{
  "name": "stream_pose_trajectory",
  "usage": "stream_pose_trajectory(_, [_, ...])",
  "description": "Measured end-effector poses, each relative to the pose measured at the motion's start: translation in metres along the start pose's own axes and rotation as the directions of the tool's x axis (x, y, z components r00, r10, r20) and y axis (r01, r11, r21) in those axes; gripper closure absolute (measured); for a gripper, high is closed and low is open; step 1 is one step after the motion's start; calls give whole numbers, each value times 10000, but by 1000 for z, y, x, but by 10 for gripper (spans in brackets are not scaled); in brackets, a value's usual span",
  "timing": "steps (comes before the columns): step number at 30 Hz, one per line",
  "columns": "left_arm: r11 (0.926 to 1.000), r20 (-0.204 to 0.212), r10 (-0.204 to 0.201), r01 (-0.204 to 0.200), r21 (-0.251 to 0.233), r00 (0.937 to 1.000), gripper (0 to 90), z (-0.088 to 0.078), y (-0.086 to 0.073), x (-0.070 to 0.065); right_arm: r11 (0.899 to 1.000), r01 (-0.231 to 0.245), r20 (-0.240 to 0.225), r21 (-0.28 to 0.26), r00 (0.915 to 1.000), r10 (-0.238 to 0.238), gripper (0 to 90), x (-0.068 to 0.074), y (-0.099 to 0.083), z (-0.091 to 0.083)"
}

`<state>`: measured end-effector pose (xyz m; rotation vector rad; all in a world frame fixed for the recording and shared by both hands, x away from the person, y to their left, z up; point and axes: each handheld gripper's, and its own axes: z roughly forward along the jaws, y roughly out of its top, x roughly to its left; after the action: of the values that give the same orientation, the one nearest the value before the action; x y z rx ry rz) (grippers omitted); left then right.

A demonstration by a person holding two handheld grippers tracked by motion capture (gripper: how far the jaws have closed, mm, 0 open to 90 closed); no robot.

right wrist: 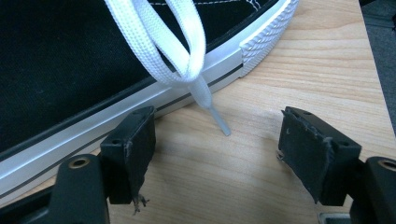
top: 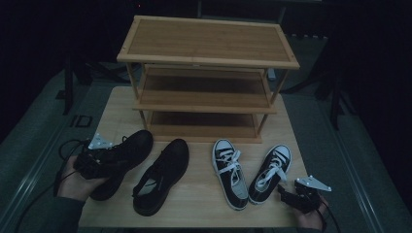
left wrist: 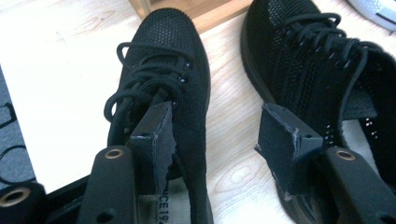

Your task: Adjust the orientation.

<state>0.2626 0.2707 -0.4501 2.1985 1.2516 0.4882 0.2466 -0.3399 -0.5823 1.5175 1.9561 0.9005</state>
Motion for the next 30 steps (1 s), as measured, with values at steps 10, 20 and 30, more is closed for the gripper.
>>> stream_pose_trajectory(10, [9986,-541,-253,277,443,9982,487,3,-6,7,10000,-2,-5,-1,10000,2,269,0,0,0])
stream_pose_trajectory(20, [9936,-610,-460,520,1007,9971,665,23,-9,17,10000,-2,-3,0,10000,2,269,0,0,0])
stream_pose_trajectory(30, [9987,-192,-211,220,453,9996,877,23,-4,6,10000,-1,-3,0,10000,1,269,0,0,0])
